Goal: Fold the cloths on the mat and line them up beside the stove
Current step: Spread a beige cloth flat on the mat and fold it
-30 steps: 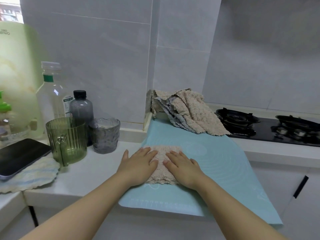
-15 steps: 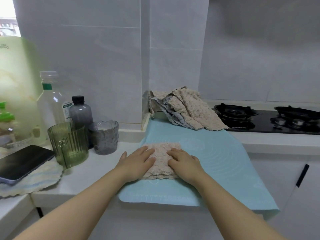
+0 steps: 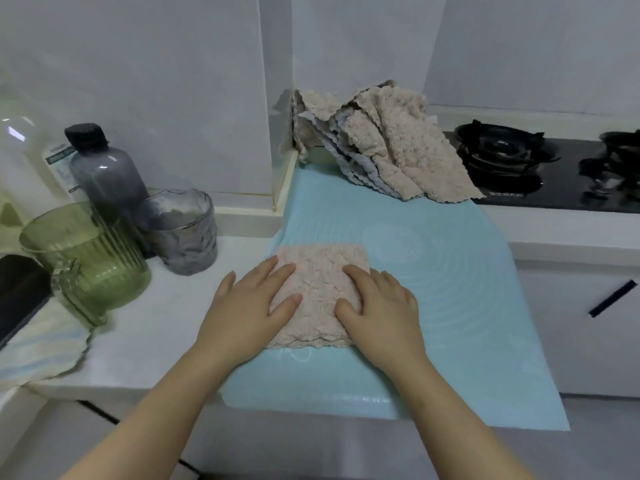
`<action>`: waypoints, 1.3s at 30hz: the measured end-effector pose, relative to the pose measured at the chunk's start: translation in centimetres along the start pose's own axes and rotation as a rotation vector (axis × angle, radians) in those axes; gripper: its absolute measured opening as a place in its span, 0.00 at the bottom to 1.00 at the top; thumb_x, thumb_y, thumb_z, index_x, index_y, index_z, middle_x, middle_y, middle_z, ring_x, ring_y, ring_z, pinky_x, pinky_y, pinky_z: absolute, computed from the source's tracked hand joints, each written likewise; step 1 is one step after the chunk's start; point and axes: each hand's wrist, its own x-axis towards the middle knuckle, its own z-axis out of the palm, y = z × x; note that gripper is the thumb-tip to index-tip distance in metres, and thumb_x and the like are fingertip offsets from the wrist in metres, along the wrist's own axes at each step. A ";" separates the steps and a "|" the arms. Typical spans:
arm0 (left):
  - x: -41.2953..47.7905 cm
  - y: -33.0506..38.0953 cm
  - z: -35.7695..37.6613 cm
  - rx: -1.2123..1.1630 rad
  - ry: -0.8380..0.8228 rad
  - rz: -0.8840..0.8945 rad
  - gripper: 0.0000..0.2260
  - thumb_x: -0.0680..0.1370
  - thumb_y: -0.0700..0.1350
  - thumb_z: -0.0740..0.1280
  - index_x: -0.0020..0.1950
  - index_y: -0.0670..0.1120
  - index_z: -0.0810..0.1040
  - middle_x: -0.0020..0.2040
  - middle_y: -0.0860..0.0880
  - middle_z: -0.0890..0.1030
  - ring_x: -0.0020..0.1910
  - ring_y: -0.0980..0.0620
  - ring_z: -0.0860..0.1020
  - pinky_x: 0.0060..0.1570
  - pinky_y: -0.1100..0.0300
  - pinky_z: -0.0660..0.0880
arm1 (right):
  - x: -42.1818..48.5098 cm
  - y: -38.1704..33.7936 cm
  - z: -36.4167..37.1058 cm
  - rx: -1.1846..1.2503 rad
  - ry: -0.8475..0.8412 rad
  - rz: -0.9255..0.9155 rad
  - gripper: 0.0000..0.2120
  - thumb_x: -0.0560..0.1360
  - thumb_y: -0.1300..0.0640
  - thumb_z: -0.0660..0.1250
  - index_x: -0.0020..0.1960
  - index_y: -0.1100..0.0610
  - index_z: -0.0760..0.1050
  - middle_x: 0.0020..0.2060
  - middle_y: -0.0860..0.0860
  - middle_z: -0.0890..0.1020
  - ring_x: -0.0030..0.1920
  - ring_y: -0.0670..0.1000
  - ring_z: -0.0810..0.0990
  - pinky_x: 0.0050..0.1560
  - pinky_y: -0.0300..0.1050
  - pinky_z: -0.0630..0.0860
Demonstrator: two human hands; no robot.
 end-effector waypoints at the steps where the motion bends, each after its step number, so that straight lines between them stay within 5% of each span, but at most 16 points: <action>1: -0.1 0.0 -0.1 0.040 -0.020 -0.008 0.39 0.65 0.68 0.35 0.75 0.60 0.54 0.77 0.57 0.51 0.75 0.59 0.53 0.73 0.53 0.46 | 0.0 -0.1 -0.1 -0.001 -0.002 0.014 0.40 0.61 0.37 0.39 0.72 0.43 0.59 0.68 0.46 0.69 0.72 0.51 0.59 0.72 0.49 0.53; 4: -0.4 0.3 -0.6 0.187 -0.033 -0.025 0.33 0.70 0.66 0.42 0.71 0.57 0.65 0.73 0.51 0.66 0.69 0.53 0.68 0.64 0.48 0.64 | -0.2 -0.7 -0.6 0.000 -0.022 0.065 0.41 0.62 0.36 0.42 0.73 0.46 0.59 0.69 0.46 0.68 0.73 0.50 0.59 0.72 0.48 0.53; 6: -0.4 0.7 -1.1 0.255 0.022 -0.034 0.27 0.71 0.64 0.52 0.61 0.53 0.78 0.56 0.47 0.81 0.51 0.46 0.80 0.45 0.51 0.74 | -0.4 -1.1 -0.9 0.029 -0.063 0.105 0.39 0.64 0.36 0.44 0.73 0.47 0.59 0.70 0.46 0.67 0.73 0.50 0.59 0.73 0.48 0.53; 8: -0.6 1.3 -1.5 0.292 0.099 -0.033 0.22 0.69 0.62 0.64 0.55 0.50 0.80 0.43 0.46 0.82 0.39 0.43 0.79 0.36 0.53 0.73 | -0.7 -1.7 -1.4 0.112 -0.071 0.165 0.34 0.68 0.40 0.53 0.73 0.48 0.61 0.68 0.48 0.71 0.71 0.52 0.63 0.72 0.51 0.57; 10: -0.4 2.4 -2.6 0.254 0.037 -0.104 0.26 0.68 0.60 0.71 0.61 0.49 0.76 0.45 0.45 0.80 0.44 0.43 0.77 0.40 0.52 0.73 | -0.9 -2.8 -2.1 0.164 -0.050 0.252 0.30 0.72 0.48 0.61 0.73 0.49 0.61 0.64 0.49 0.73 0.68 0.53 0.67 0.70 0.52 0.60; 14: 0.8 3.1 -3.4 0.079 -0.212 -0.332 0.34 0.73 0.61 0.64 0.71 0.47 0.55 0.60 0.44 0.74 0.59 0.43 0.74 0.55 0.52 0.70 | -1.6 -4.6 -2.9 0.125 -0.057 0.350 0.33 0.75 0.54 0.62 0.75 0.50 0.51 0.57 0.50 0.76 0.58 0.53 0.72 0.57 0.47 0.68; 17: 1.8 3.3 -4.4 -0.262 -0.275 -0.428 0.30 0.71 0.53 0.70 0.66 0.45 0.59 0.59 0.44 0.76 0.55 0.44 0.76 0.51 0.54 0.73 | -1.5 -4.5 -3.7 0.371 -0.135 0.507 0.33 0.73 0.57 0.64 0.74 0.55 0.54 0.56 0.53 0.78 0.53 0.54 0.77 0.47 0.44 0.73; 20: 2.8 4.5 -5.0 -0.478 -0.301 -0.462 0.27 0.71 0.47 0.73 0.63 0.42 0.65 0.59 0.45 0.75 0.50 0.47 0.74 0.45 0.59 0.70 | -1.3 -3.5 -5.7 0.684 -0.206 0.673 0.09 0.72 0.62 0.66 0.52 0.58 0.72 0.53 0.54 0.80 0.44 0.49 0.77 0.41 0.39 0.74; 22: 3.6 6.1 -5.1 -0.599 -0.308 -0.459 0.18 0.69 0.45 0.74 0.55 0.42 0.72 0.54 0.45 0.78 0.48 0.48 0.77 0.43 0.60 0.71 | -1.4 -2.3 -7.5 0.967 -0.171 0.758 0.05 0.72 0.66 0.65 0.42 0.57 0.75 0.46 0.55 0.82 0.39 0.49 0.79 0.35 0.37 0.76; 24: 4.6 8.1 -4.6 -0.803 -0.353 -0.479 0.09 0.70 0.40 0.74 0.47 0.42 0.77 0.48 0.43 0.81 0.41 0.50 0.79 0.36 0.61 0.74 | -1.6 -0.2 -9.1 1.176 -0.116 0.818 0.06 0.72 0.68 0.64 0.43 0.58 0.77 0.43 0.55 0.83 0.41 0.52 0.81 0.35 0.40 0.77; 30: 6.7 17.7 -2.2 -1.200 -0.539 -0.495 0.15 0.75 0.39 0.68 0.60 0.41 0.72 0.51 0.43 0.81 0.45 0.47 0.81 0.38 0.58 0.78 | -3.0 7.8 -14.3 1.577 -0.066 0.950 0.11 0.75 0.63 0.62 0.56 0.60 0.76 0.48 0.60 0.84 0.46 0.59 0.82 0.39 0.48 0.81; 34: 8.3 26.7 0.8 -1.264 -0.562 -0.425 0.04 0.76 0.38 0.66 0.49 0.44 0.75 0.40 0.49 0.82 0.36 0.52 0.81 0.31 0.63 0.77 | -4.1 15.1 -18.8 1.606 0.049 0.991 0.07 0.75 0.59 0.63 0.50 0.60 0.77 0.39 0.57 0.85 0.41 0.57 0.81 0.42 0.48 0.79; 39: 11.2 39.5 5.7 -1.323 -0.578 -0.363 0.19 0.75 0.40 0.69 0.64 0.48 0.68 0.49 0.48 0.78 0.45 0.49 0.78 0.43 0.56 0.77 | -5.5 26.1 -25.9 1.577 0.170 1.001 0.06 0.76 0.58 0.63 0.49 0.59 0.77 0.33 0.54 0.85 0.38 0.55 0.81 0.35 0.45 0.79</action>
